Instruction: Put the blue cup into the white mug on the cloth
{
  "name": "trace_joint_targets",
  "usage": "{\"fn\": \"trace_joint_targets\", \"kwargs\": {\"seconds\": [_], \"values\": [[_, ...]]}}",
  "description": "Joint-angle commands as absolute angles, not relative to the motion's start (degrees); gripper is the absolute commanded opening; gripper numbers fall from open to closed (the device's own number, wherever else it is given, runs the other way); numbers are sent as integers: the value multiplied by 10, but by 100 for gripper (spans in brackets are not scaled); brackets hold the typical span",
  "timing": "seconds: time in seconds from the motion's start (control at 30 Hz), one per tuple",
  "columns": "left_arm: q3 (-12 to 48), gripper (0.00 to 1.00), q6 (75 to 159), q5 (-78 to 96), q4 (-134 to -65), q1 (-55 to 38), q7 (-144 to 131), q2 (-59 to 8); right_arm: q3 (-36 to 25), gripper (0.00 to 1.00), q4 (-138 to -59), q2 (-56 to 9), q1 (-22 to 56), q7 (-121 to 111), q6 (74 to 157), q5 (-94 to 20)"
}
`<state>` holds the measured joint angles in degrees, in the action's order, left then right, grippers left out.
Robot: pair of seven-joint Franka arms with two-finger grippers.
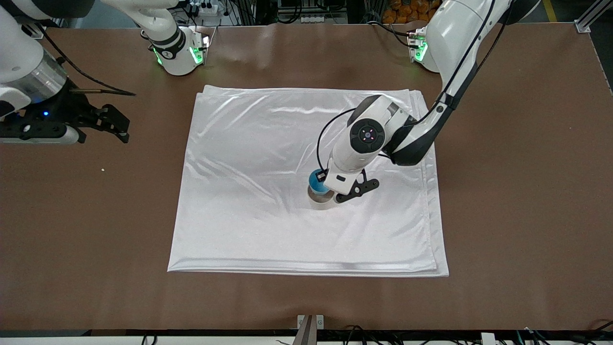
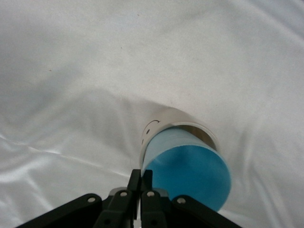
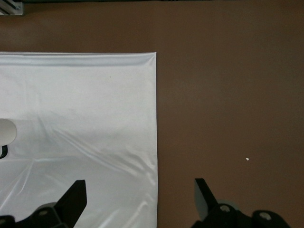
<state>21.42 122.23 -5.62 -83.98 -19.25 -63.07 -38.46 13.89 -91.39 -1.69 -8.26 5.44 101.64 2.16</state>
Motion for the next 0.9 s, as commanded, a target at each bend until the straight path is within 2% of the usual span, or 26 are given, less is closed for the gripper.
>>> {"fn": "trace_joint_targets", "kwargs": {"seconds": [0.0, 0.03, 0.07, 0.2, 0.3, 0.43, 0.47, 0.63, 0.73, 0.87], "values": [[209, 0, 1238, -72, -830, -205, -640, -400, 142, 100, -927, -11, -100, 27, 1023, 10], [209, 0, 1238, -72, -830, -205, -641, -402, 138, 100, -930, -12, -99, 26, 1024, 10], [209, 4, 1238, -72, -830, -205, -641, -404, 134, 100, -933, -12, -98, 25, 1025, 10], [210, 51, 1238, -73, -831, -207, -636, -410, 120, 100, -947, -11, -95, 8, 1032, 10], [209, 68, 1238, -76, -831, -214, -636, -410, 106, 100, -947, -11, -86, -3, 1033, 10], [207, 97, 1238, -97, -832, -217, -637, -410, 64, 100, -947, -11, -48, -4, 1033, 10], [207, 100, 1238, -103, -831, -217, -637, -409, 60, 100, -947, -11, -44, -5, 1033, 10], [203, 100, 1233, -112, -831, -208, -639, -396, 29, 100, -947, -12, -18, -18, 1037, 11], [170, 100, 1230, -116, -831, -207, -638, -379, 4, 100, -947, -12, 4, -22, 1038, 10], [119, 100, 1230, -125, -831, -206, -600, -362, 1, 100, -947, -12, 9, -25, 1038, 11]]}}
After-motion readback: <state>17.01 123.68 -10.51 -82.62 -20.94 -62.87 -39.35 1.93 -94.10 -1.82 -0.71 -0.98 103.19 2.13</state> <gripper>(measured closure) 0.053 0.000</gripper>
